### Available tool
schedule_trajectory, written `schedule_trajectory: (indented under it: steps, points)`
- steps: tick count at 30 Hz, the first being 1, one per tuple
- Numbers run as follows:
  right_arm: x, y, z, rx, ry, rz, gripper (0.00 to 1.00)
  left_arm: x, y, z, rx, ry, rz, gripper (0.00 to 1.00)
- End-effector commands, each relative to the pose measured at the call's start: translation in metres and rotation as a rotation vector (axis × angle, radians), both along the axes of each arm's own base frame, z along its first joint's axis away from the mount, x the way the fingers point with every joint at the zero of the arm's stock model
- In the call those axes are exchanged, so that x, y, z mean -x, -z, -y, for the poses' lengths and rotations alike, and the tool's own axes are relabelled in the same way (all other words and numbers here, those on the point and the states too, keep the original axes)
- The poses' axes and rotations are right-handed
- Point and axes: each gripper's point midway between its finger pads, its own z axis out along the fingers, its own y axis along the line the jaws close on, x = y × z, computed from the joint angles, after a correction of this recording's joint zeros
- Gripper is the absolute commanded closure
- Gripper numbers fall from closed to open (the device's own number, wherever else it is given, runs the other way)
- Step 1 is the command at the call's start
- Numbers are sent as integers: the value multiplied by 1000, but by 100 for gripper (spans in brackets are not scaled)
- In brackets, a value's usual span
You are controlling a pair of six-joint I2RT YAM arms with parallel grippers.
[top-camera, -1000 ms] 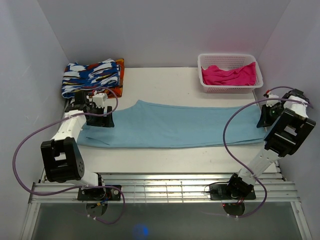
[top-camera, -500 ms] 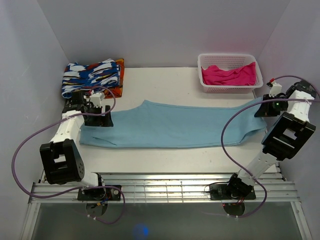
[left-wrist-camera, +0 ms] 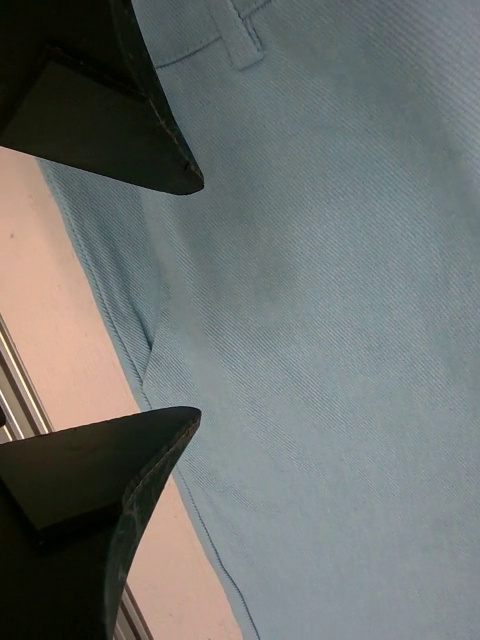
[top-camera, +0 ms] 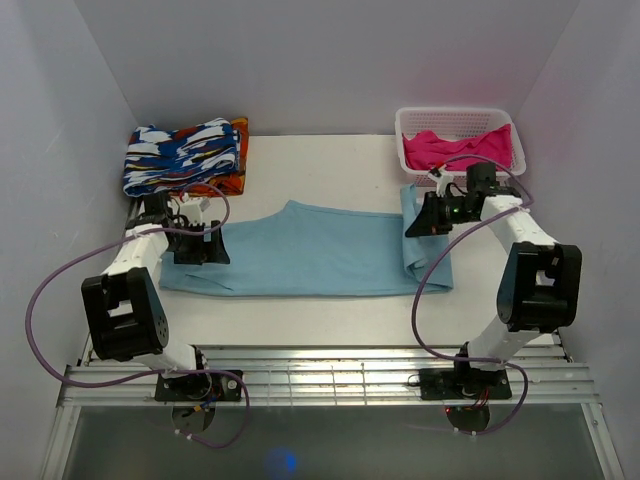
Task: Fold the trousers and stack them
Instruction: Fold the trousers
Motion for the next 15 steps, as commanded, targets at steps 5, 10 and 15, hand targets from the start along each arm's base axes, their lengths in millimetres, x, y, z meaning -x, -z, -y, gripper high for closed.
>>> schedule_trajectory:
  steps: [5, 10, 15]
  points:
    - [-23, -9, -84, -121, -22, 66, 92, 7, 9, 4, 30, -9, 2, 2]
    - [-21, 4, -116, -131, -24, 10, 92, 14, 25, 3, 33, -36, -61, 2]
    - [-18, 13, -148, -161, -45, -35, 92, 13, 31, 2, 31, -42, -72, 2]
